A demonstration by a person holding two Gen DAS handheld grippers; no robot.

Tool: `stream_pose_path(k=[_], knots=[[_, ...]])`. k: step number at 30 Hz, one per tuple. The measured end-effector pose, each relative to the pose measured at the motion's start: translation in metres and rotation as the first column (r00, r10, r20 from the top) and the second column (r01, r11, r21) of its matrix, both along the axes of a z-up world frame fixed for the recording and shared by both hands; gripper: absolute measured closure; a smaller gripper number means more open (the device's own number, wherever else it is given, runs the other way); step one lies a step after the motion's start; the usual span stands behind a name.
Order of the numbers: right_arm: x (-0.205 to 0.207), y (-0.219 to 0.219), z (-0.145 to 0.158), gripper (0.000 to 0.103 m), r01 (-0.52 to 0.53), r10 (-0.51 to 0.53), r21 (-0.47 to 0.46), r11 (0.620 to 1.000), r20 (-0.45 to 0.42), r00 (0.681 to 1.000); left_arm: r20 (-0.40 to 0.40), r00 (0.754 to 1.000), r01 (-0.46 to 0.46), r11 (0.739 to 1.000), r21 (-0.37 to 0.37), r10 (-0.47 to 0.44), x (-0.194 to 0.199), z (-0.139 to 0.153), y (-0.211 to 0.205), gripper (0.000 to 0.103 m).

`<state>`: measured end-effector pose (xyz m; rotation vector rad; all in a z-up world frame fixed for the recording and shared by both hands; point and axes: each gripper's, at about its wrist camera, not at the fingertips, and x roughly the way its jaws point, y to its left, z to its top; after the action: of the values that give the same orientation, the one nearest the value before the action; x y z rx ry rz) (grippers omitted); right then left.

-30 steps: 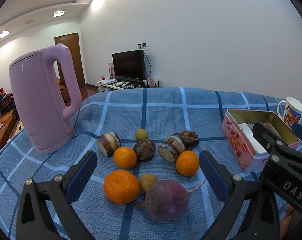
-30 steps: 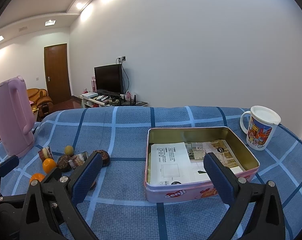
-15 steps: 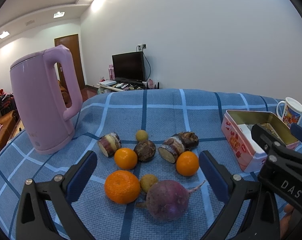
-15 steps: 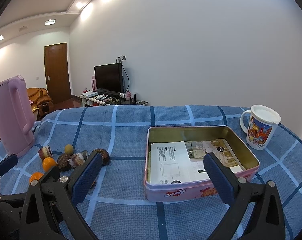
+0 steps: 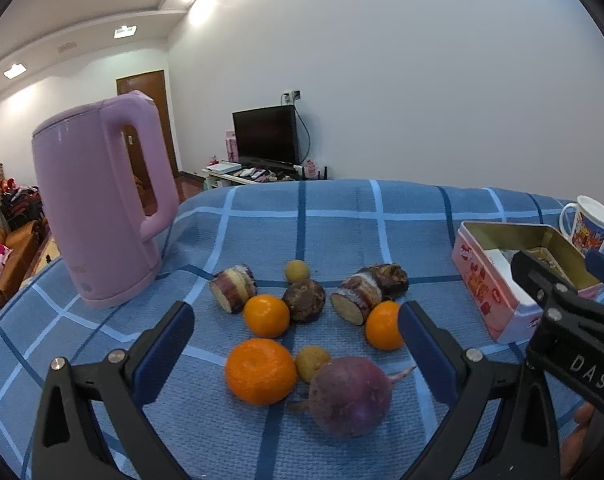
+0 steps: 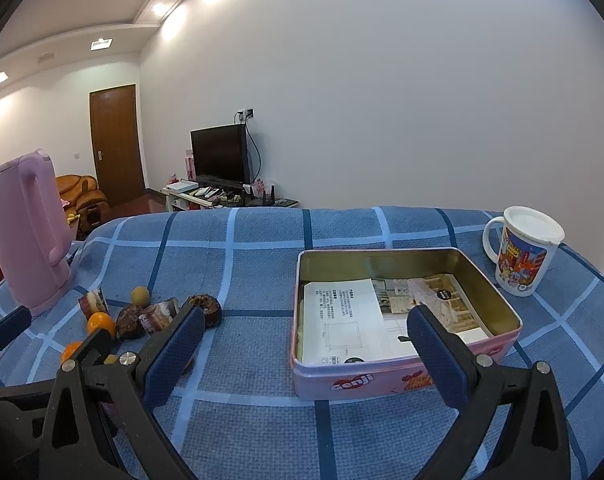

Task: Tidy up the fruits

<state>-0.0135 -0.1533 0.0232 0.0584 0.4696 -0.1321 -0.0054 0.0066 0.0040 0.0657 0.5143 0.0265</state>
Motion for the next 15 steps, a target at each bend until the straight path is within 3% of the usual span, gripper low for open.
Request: stream_pose_path(k=[8, 13, 15], knots=[[0.001, 0.0, -0.002, 0.001, -0.039, 0.04, 0.022, 0.999, -0.011, 0.999, 0.035, 0.999, 0.013, 0.991, 0.131, -0.017, -0.015, 0.006, 0.012, 0.0], [0.001, 0.009, -0.004, 0.001, -0.149, 0.151, 0.054, 0.987, -0.026, 0.988, -0.009, 0.999, -0.044, 0.995, 0.09, 0.045, -0.026, 0.008, 0.054, 0.0], [0.003, 0.018, -0.007, 0.004, -0.232, 0.237, 0.082, 0.969, -0.055, 0.97, -0.031, 0.997, -0.063, 0.995, 0.074, 0.066, -0.031, 0.003, 0.072, 0.0]])
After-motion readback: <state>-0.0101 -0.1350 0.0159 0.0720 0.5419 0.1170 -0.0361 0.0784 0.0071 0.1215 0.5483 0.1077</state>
